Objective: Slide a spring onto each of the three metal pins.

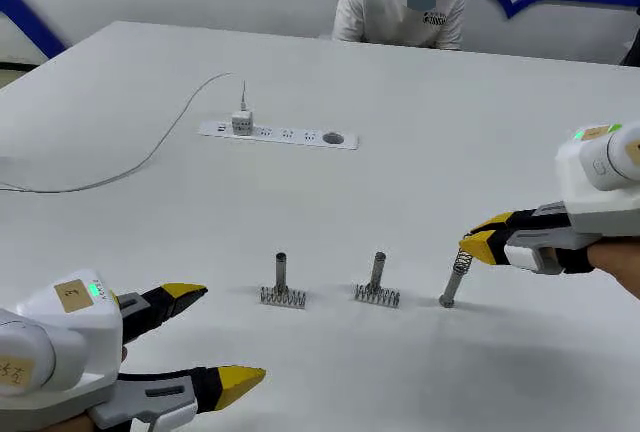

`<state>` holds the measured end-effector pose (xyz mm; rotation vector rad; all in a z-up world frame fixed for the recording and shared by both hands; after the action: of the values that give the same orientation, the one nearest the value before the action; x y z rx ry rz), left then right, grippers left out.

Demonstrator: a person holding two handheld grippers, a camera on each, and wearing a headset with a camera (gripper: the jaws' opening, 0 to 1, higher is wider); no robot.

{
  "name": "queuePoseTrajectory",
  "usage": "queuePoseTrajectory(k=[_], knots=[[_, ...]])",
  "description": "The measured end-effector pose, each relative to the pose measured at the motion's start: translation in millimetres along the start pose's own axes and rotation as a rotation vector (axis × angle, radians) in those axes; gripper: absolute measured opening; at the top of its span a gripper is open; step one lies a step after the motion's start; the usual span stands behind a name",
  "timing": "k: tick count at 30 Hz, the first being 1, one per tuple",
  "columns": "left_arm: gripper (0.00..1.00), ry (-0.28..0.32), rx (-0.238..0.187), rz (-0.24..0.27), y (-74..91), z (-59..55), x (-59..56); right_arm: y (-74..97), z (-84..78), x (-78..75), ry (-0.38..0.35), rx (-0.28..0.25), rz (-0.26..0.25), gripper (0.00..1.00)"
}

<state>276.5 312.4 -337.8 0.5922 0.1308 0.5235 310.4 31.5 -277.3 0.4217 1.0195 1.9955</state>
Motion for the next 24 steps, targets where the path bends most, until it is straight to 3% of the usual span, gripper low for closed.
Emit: queuePoseTrajectory(k=[24], knots=[[0.67,0.0,0.003,-0.001,-0.3,0.1,-0.2,-11.2,-9.5,0.0,-0.017,0.021,0.008,0.12]])
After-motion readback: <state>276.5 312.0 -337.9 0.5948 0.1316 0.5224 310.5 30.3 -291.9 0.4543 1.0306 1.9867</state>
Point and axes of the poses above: the centre of the closed fingertips' face, and the gripper's own axes: y roughly backward along the fingers, x roughly to its left, z roughly out of its top, the point moved 4 cm from there along y, roughly backward along the fingers, and after that the axes turned 13 degrees about x, right-handed, at the moved point
